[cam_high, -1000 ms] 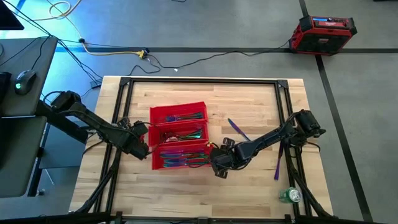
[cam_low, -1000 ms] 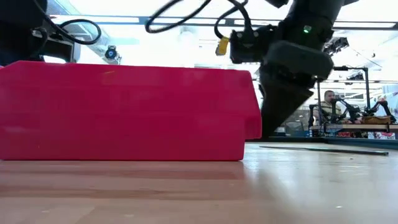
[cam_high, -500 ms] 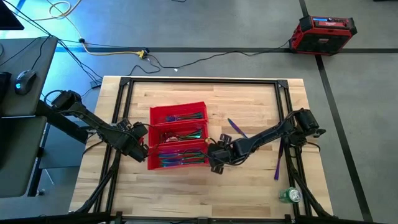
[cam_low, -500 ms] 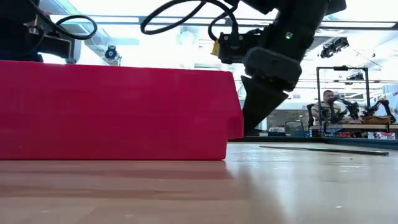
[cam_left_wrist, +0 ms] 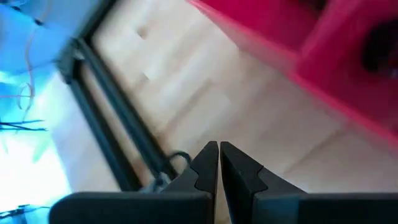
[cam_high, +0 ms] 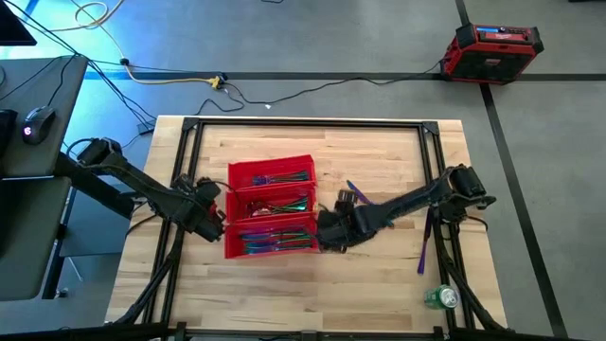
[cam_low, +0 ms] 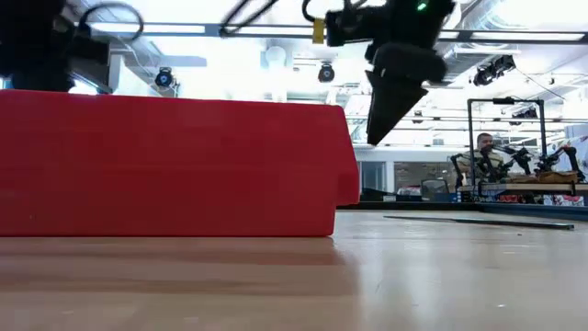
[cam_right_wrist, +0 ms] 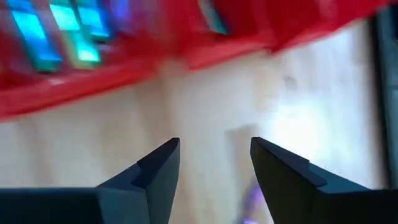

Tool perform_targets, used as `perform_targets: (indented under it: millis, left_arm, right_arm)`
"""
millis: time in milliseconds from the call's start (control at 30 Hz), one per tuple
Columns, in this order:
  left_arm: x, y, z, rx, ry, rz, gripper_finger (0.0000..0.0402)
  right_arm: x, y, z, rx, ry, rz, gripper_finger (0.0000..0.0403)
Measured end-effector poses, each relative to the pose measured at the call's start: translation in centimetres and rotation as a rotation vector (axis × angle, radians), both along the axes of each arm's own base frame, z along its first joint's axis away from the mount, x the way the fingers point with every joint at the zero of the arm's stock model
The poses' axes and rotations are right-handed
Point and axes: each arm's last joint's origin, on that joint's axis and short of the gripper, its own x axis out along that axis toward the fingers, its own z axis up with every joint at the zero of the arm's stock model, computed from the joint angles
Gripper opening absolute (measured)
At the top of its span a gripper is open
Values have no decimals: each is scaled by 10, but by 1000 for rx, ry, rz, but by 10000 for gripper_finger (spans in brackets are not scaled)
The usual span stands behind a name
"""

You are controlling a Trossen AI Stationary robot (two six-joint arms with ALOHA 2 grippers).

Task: Sort silverware
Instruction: Adjust the red bins

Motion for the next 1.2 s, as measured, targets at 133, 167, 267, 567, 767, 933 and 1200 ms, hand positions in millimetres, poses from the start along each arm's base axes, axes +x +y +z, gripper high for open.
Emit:
perform_targets:
  millis: [133,167,267,567,767,933,1200]
  left_arm:
    - [0,13,19,14,-63,35,0]
    - [-1,18,21,9,-70,44,0]
    - [-2,33,22,14,-55,95,0]
    - [3,59,9,45,5,115,0]
    - [13,63,0,25,-33,53,0]
    - [16,63,0,23,-47,38,0]
    - [16,63,0,18,-54,37,0]
  right_arm:
    - [7,-43,2,-20,60,-39,163]
    - [9,-57,2,-22,64,-55,159]
    - [13,-97,-2,-21,38,-140,146]
    - [17,-155,-32,157,-135,-220,133]
    - [21,-154,-44,181,-232,-201,133]
    - [24,-153,-46,204,-295,-191,133]
    - [31,-154,-42,202,-382,-185,133]
